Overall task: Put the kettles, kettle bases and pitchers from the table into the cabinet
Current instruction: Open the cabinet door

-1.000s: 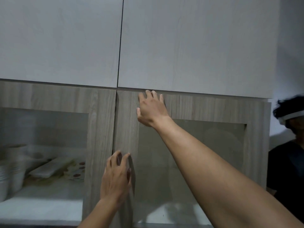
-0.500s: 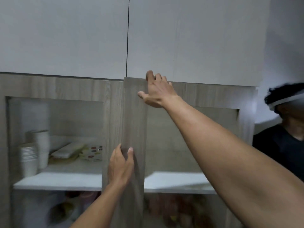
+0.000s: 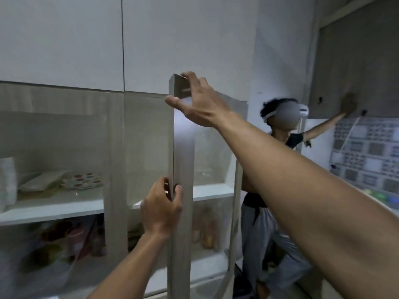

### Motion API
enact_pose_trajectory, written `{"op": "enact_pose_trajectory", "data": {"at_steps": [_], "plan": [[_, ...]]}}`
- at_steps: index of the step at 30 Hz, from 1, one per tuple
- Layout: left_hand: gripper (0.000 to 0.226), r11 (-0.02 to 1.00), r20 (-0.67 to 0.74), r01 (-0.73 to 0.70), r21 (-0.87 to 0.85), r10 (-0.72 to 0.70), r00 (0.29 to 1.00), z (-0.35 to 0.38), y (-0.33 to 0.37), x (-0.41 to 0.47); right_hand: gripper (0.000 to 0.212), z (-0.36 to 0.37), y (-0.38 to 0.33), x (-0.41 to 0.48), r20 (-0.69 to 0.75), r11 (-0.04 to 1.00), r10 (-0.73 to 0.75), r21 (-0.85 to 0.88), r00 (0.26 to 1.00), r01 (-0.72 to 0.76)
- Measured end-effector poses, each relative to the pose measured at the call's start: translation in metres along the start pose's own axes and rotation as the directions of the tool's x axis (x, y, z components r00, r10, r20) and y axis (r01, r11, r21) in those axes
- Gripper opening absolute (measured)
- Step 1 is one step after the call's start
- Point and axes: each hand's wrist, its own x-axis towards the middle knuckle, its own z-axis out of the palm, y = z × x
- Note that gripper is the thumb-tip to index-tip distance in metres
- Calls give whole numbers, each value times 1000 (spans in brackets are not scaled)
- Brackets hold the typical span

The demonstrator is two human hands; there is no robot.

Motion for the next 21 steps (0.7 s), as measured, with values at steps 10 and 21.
{"op": "enact_pose_trajectory", "data": {"at_steps": [10, 21], "plan": [[25, 919, 215, -295, -262, 353, 910, 38, 132, -84, 64, -141, 57, -115, -200, 980, -22, -196, 980, -18], [112, 872, 452, -304, -384, 465, 761, 174, 280, -157, 58, -270, 160, -201, -166, 703, 160, -673, 973, -230]]}}
